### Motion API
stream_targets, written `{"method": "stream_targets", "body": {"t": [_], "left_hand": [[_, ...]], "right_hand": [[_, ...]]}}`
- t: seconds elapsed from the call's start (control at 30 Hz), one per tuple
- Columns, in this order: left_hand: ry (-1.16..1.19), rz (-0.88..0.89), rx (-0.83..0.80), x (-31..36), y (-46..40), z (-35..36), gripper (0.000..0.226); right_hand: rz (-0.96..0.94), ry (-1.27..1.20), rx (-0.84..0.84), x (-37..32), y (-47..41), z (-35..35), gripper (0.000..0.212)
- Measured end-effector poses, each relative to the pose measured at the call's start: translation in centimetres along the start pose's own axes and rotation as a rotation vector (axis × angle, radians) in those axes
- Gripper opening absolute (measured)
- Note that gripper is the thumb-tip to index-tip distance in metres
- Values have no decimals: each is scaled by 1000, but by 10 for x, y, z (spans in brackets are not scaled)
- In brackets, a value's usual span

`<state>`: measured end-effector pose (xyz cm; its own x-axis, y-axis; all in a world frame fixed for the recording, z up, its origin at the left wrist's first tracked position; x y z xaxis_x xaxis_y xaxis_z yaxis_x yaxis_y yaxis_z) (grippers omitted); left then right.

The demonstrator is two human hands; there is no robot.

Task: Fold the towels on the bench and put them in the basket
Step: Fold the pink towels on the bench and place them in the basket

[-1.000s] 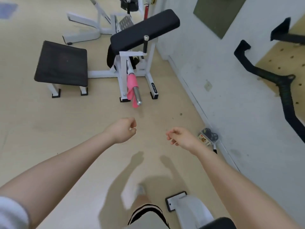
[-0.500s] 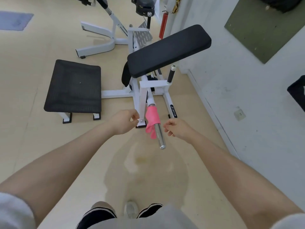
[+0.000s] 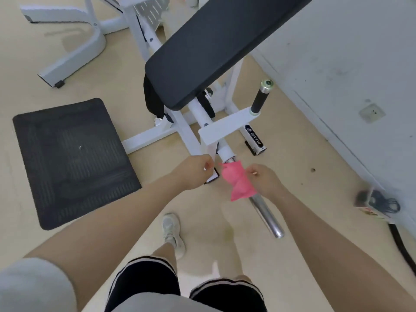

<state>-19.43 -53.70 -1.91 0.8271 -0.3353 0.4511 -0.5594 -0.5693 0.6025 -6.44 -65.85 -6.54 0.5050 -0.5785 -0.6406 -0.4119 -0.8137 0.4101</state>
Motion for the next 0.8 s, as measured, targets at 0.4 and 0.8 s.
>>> {"method": "stream_targets", "body": {"t": [0.4,0.8], "left_hand": [[-66,35,-239,-36,-181,104,17],[34,-52,-230,-42,-218,144,23]], "right_hand": [[227,104,-64,123,-152,97,41],[-149,658,-56,124,-184,107,25]]}}
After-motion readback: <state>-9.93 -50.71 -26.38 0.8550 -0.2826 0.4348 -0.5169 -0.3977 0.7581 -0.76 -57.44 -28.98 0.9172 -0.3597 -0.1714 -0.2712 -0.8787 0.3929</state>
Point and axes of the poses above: each hand's wrist, its own y-axis away from the middle knuckle, its own z-axis out of the palm, x = y × z, the point moved 10 cm from there along -y, towards the middle knuckle, and after that the axes turned 15 degrees about -z, right-handed, at the moved point
